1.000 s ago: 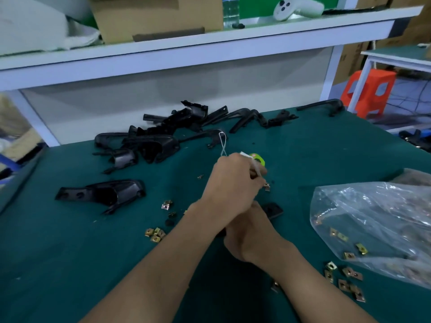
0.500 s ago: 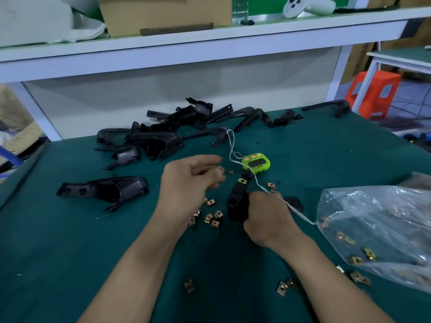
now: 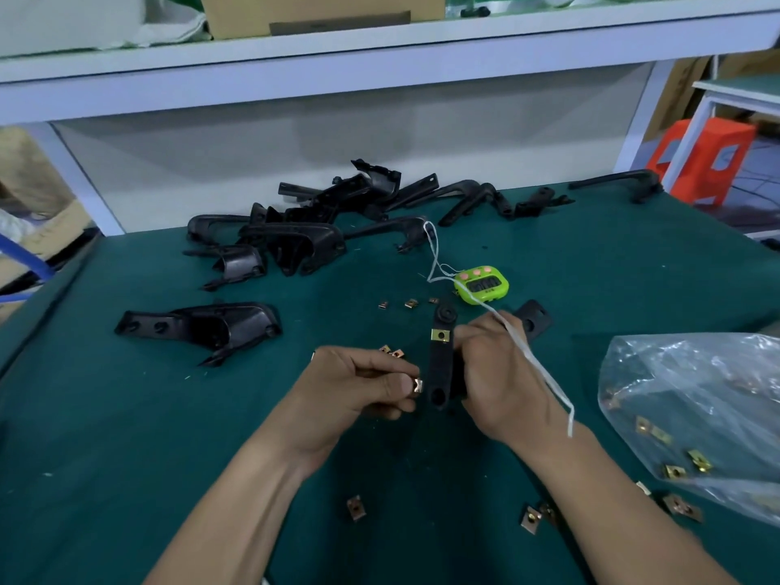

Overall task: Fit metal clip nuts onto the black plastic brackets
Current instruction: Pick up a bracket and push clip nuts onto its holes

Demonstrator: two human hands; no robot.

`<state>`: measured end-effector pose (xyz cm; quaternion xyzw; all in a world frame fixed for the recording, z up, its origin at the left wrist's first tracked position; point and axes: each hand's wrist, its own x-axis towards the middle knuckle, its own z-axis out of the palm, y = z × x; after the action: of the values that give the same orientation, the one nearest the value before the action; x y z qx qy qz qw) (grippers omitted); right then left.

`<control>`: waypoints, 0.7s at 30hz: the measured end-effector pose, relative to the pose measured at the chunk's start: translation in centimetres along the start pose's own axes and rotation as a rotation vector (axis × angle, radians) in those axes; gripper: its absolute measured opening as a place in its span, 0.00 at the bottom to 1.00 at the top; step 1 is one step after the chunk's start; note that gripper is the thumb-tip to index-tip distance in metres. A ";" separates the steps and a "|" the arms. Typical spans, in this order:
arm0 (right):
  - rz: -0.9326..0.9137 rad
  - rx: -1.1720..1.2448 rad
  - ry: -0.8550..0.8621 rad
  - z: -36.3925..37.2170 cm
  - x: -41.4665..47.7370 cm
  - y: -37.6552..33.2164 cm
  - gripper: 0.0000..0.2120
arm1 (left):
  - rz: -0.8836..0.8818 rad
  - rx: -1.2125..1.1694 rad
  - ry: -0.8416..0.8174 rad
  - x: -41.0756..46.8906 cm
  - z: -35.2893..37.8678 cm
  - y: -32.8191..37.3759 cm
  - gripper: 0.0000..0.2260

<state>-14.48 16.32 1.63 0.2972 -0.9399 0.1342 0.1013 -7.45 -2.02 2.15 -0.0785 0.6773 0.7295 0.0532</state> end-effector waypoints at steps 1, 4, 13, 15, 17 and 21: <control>-0.010 -0.009 -0.008 0.0 0.1 0.0 0.09 | -0.002 -0.004 0.015 0.0 0.0 0.0 0.04; -0.025 -0.015 -0.021 0.1 0.1 -0.3 0.10 | -0.002 -0.006 0.042 0.0 0.2 -0.2 0.03; -0.055 0.008 0.069 0.8 -0.1 -0.4 0.13 | -0.028 -0.027 0.070 -0.2 0.9 -0.4 0.03; -0.063 0.028 0.080 0.6 -0.1 -0.3 0.18 | -0.031 -0.057 0.082 -0.1 0.9 -0.3 0.02; -0.056 0.024 0.080 0.5 -0.1 -0.2 0.19 | -0.021 -0.080 0.073 -0.2 0.9 -0.2 0.05; -0.064 0.012 0.097 0.6 -0.1 -0.3 0.17 | 0.011 -0.045 0.030 -0.3 1.1 -0.5 0.08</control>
<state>-14.30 15.96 1.10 0.3207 -0.9231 0.1508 0.1493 -7.08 -0.91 1.80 -0.0870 0.6620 0.7435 0.0375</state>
